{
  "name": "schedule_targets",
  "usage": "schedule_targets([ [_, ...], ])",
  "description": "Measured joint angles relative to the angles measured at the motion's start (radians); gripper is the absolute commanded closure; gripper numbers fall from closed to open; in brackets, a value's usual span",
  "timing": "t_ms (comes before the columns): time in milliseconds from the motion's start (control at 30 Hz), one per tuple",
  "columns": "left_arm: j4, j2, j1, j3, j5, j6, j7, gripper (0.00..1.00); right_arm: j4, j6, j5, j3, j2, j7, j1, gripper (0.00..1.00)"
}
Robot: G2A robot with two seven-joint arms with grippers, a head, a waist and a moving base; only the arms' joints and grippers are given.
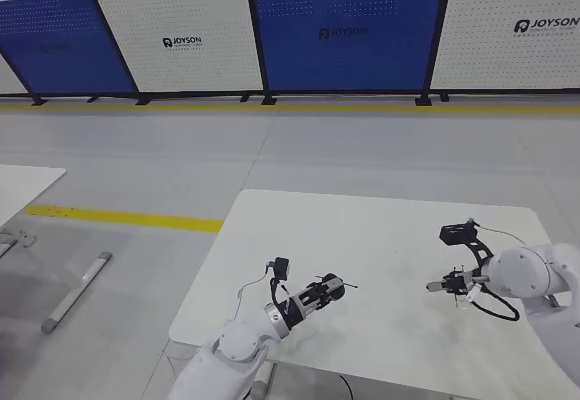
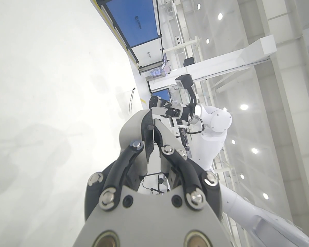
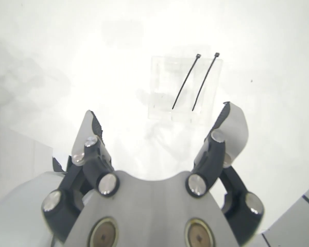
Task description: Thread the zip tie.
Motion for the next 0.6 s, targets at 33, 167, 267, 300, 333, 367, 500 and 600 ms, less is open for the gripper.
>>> schedule_targets([
  [33,0.0,0.0,0.0,0.0,0.0,0.0,0.0,1.0,0.008,-0.007,-0.009,-0.012,-0.002,0.005,0.006,0.0],
  [167,0.0,0.0,0.0,0.0,0.0,0.0,0.0,1.0,0.043,0.039,-0.034,-0.077,-0.014,0.006,0.053,0.0],
  [267,0.0,0.0,0.0,0.0,0.0,0.0,0.0,1.0,0.046,0.044,-0.032,-0.082,-0.015,0.005,0.059,0.0],
  [300,0.0,0.0,0.0,0.0,0.0,0.0,0.0,1.0,0.046,0.044,-0.032,-0.082,-0.015,0.005,0.059,0.0],
  [333,0.0,0.0,0.0,0.0,0.0,0.0,0.0,1.0,0.046,0.043,-0.032,-0.081,-0.015,0.005,0.058,0.0],
  [367,0.0,0.0,0.0,0.0,0.0,0.0,0.0,1.0,0.046,0.043,-0.032,-0.081,-0.014,0.005,0.058,0.0],
  [500,0.0,0.0,0.0,0.0,0.0,0.0,0.0,1.0,0.054,0.041,-0.027,-0.075,-0.014,-0.02,0.046,0.0],
  [600,0.0,0.0,0.0,0.0,0.0,0.0,0.0,1.0,0.06,0.018,0.008,-0.045,-0.01,-0.058,0.028,0.0],
])
